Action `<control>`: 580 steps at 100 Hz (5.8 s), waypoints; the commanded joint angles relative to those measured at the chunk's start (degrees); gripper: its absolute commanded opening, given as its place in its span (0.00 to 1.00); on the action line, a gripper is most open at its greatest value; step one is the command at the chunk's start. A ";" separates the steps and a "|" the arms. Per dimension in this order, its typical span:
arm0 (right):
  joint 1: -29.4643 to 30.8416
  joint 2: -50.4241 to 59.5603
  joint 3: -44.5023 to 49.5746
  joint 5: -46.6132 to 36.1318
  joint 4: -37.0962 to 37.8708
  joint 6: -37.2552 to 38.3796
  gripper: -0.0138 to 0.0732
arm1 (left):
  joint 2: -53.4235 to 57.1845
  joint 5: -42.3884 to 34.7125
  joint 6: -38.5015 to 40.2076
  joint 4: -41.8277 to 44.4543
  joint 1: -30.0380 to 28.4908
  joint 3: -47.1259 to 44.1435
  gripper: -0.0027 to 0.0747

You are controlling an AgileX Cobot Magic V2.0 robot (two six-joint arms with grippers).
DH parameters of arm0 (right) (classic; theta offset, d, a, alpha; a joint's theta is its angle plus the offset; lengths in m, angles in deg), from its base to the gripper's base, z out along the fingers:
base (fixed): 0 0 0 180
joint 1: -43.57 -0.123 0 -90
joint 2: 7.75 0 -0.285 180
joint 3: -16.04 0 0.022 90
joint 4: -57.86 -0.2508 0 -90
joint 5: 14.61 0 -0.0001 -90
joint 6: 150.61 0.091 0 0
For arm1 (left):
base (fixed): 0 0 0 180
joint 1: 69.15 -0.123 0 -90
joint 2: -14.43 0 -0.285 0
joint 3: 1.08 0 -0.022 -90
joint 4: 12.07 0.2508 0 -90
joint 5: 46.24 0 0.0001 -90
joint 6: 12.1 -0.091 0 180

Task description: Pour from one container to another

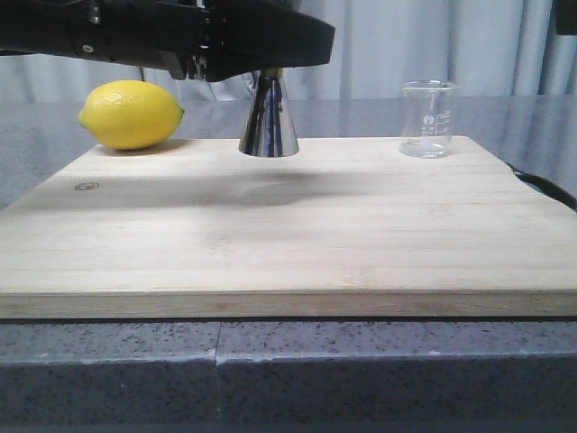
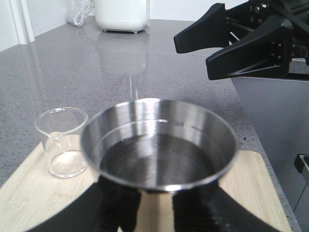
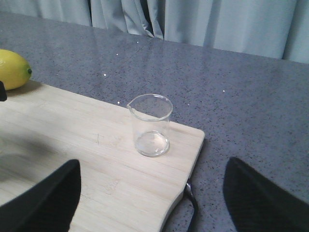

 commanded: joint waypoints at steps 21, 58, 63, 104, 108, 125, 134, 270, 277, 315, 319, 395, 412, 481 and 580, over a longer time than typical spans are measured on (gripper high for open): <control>0.01 0.55 -1.32 0.51 -0.75 0.03 0.78 | -0.01 6.26 -0.05 -5.24 -3.25 4.20 0.34; 0.01 0.55 -1.32 1.64 -0.70 0.03 0.78 | -5.43 6.40 0.29 -5.24 -3.25 7.15 0.34; 0.01 0.55 -1.32 1.88 -0.70 0.03 0.78 | -5.65 6.40 0.29 -5.24 -3.25 7.15 0.34; 0.01 0.55 -1.32 2.04 -0.61 0.03 0.78 | -5.80 6.02 0.29 -3.23 -3.25 7.15 0.34; 0.01 0.55 -1.32 2.04 -0.61 0.03 0.78 | -5.80 6.02 0.29 -3.23 -3.25 7.15 0.34; 0.01 0.55 -1.32 2.04 -0.61 0.03 0.78 | -5.80 5.93 0.29 -2.43 -3.25 7.15 0.34; 0.01 0.55 -1.32 2.04 -0.61 0.03 0.78 | -5.94 5.92 0.29 -2.18 -3.25 7.15 0.34; 0.01 0.55 -1.43 2.70 -0.61 1.01 0.78 | 9.02 -13.42 28.47 26.76 -3.87 7.27 0.80; 0.01 0.55 -1.93 2.80 -0.57 3.65 0.78 | 11.83 -16.37 36.26 33.30 -3.87 7.27 0.80; 0.01 0.69 -4.08 1.88 0.74 13.04 0.78 | 27.72 -20.37 81.08 68.79 -3.87 7.27 0.80; 0.01 0.69 -4.08 1.41 0.93 13.95 0.78 | 29.62 -20.03 85.80 71.28 -3.87 7.27 0.80; 0.01 17.12 -3.39 2.59 0.98 30.98 0.78 | 64.31 -22.12 129.26 103.27 -3.87 -10.64 0.74; 0.01 22.13 -1.33 7.43 0.98 34.93 0.78 | 68.12 -23.14 129.26 103.27 -3.87 -13.79 0.68; 0.01 24.72 -1.33 10.93 0.72 35.61 0.08 | 68.35 -26.23 129.26 103.27 -3.87 -13.89 0.04; 0.01 24.62 -1.33 11.18 0.72 35.61 0.08 | 85.23 -43.57 129.26 102.76 -13.46 -35.67 0.01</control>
